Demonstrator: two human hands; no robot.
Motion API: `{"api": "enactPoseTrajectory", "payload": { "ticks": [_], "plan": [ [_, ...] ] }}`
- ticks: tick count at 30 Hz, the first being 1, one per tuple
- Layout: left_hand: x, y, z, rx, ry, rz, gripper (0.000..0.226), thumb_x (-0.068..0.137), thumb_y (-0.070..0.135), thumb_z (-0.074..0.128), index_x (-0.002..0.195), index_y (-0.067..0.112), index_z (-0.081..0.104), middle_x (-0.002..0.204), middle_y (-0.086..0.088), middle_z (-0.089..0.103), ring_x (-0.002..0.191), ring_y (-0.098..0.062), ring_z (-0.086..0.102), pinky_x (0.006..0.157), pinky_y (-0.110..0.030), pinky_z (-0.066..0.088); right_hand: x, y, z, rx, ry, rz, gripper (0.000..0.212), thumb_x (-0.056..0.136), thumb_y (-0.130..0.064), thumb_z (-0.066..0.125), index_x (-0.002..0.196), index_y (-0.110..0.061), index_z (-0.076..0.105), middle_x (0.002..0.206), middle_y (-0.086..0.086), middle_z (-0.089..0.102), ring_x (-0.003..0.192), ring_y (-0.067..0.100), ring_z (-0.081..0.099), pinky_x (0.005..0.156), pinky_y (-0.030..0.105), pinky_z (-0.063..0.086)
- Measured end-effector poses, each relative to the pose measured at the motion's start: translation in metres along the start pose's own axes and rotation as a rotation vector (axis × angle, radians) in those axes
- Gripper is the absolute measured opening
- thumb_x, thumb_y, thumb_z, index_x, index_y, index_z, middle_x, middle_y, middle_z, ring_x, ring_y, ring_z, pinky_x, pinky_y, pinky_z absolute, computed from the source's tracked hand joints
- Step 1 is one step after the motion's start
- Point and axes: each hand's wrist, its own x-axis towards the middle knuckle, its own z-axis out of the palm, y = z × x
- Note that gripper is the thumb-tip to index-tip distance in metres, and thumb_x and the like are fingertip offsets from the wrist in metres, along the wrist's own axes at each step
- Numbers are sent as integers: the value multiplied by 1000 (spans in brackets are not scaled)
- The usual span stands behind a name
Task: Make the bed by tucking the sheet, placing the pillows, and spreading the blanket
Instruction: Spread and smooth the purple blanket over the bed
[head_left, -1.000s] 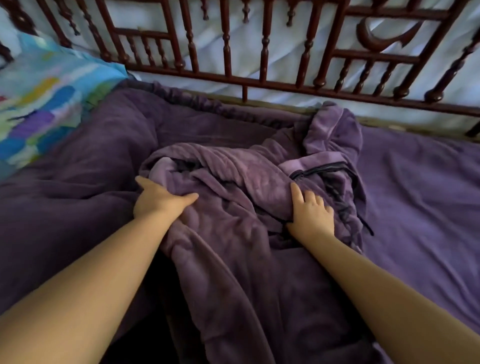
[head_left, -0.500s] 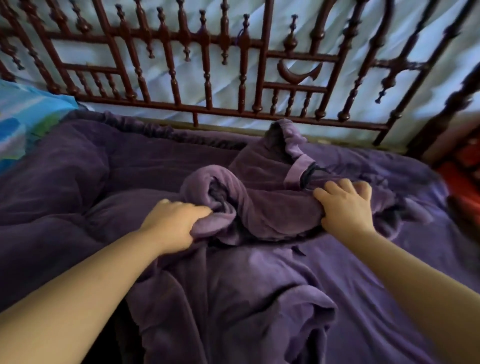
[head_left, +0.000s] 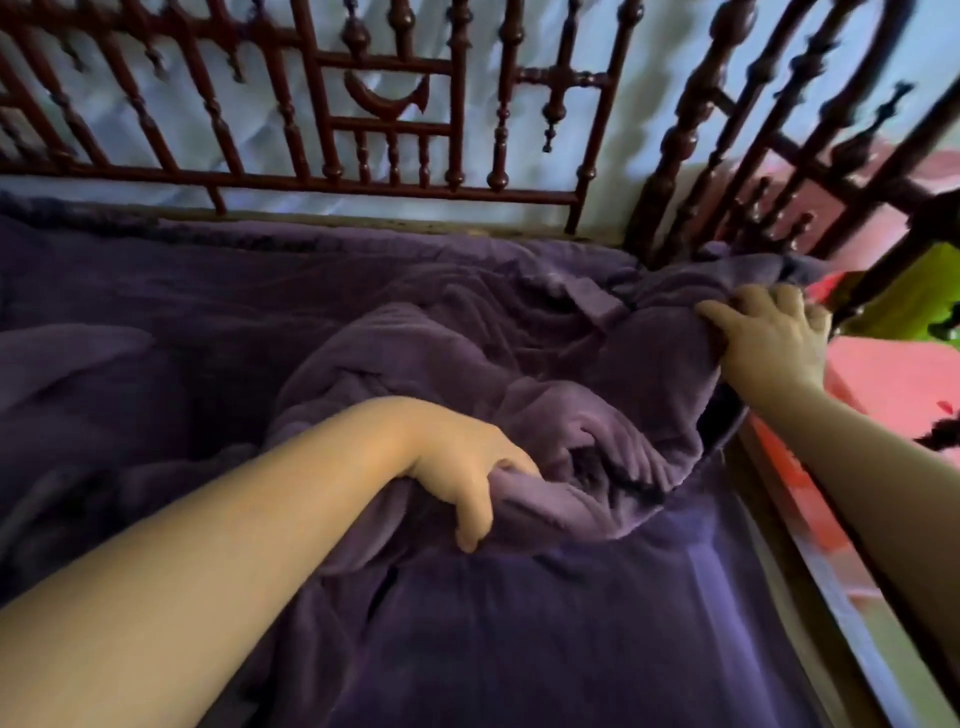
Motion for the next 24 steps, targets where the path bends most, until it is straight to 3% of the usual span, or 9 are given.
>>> {"api": "enactPoseTrajectory", "payload": {
  "ticks": [2, 5, 7, 10, 12, 16, 20, 22, 24],
  "plan": [
    [37, 24, 30, -119, -176, -26, 63, 77, 6, 71, 133, 23, 48, 102, 2, 61, 89, -8, 53, 79, -20, 40, -23, 28, 25, -39, -227, 129, 32, 85, -12, 49, 114, -15, 62, 119, 21, 55, 114, 41, 47, 90, 48, 42],
    [79, 38, 64, -398, -326, -146, 55, 88, 15, 59, 139, 18, 40, 94, -2, 60, 83, -17, 59, 73, -22, 41, -56, 55, 61, 29, -580, 176, 28, 84, -8, 48, 107, -6, 64, 116, 22, 61, 109, 38, 58, 86, 43, 50],
    [100, 28, 69, -211, -119, -228, 42, 94, 19, 51, 136, 16, 46, 109, -5, 61, 96, -22, 62, 68, -22, 42, -69, 61, 80, 79, -711, 174, 29, 90, -14, 43, 105, 0, 63, 116, 23, 63, 108, 36, 59, 88, 39, 49],
    [126, -5, 64, -6, 426, -348, 35, 89, 21, 54, 123, 15, 58, 125, -6, 62, 114, -25, 58, 91, -24, 43, -74, 59, 111, 175, -809, 183, 41, 96, -30, 40, 110, 3, 61, 121, 24, 61, 113, 35, 57, 92, 37, 45],
    [137, -27, 53, 25, 663, -456, 37, 88, 27, 57, 123, 17, 56, 129, -7, 58, 121, -27, 52, 98, -33, 42, -68, 51, 132, 249, -821, 275, 52, 94, -39, 42, 117, 6, 54, 125, 26, 58, 118, 36, 53, 95, 37, 42],
    [149, -56, 30, 172, 819, -699, 72, 80, 47, 64, 140, 21, 34, 144, -10, 37, 136, -30, 30, 106, -42, 33, -46, 37, 161, 464, -767, 591, 84, 81, -55, 56, 136, 4, 30, 138, 26, 45, 127, 39, 44, 106, 42, 37],
    [165, -88, 4, 296, 778, -803, 103, 72, 61, 65, 150, 27, 6, 157, -18, 9, 146, -35, 6, 116, -50, 14, -15, 23, 185, 621, -747, 836, 112, 72, -56, 66, 147, -7, -1, 149, 22, 29, 135, 38, 34, 111, 43, 31],
    [175, -103, -14, 291, 692, -816, 112, 68, 65, 65, 150, 31, -4, 157, -20, 5, 145, -36, 13, 115, -50, 17, -4, 18, 202, 674, -712, 927, 122, 67, -56, 71, 147, -13, -10, 151, 23, 24, 135, 40, 32, 113, 45, 30],
    [187, -116, -28, 272, 599, -792, 117, 66, 63, 68, 148, 36, -10, 153, -22, 18, 137, -36, 33, 108, -45, 31, 3, 14, 218, 689, -671, 1018, 128, 62, -52, 76, 146, -19, -14, 149, 26, 25, 133, 43, 35, 111, 49, 32]
  ]
}}
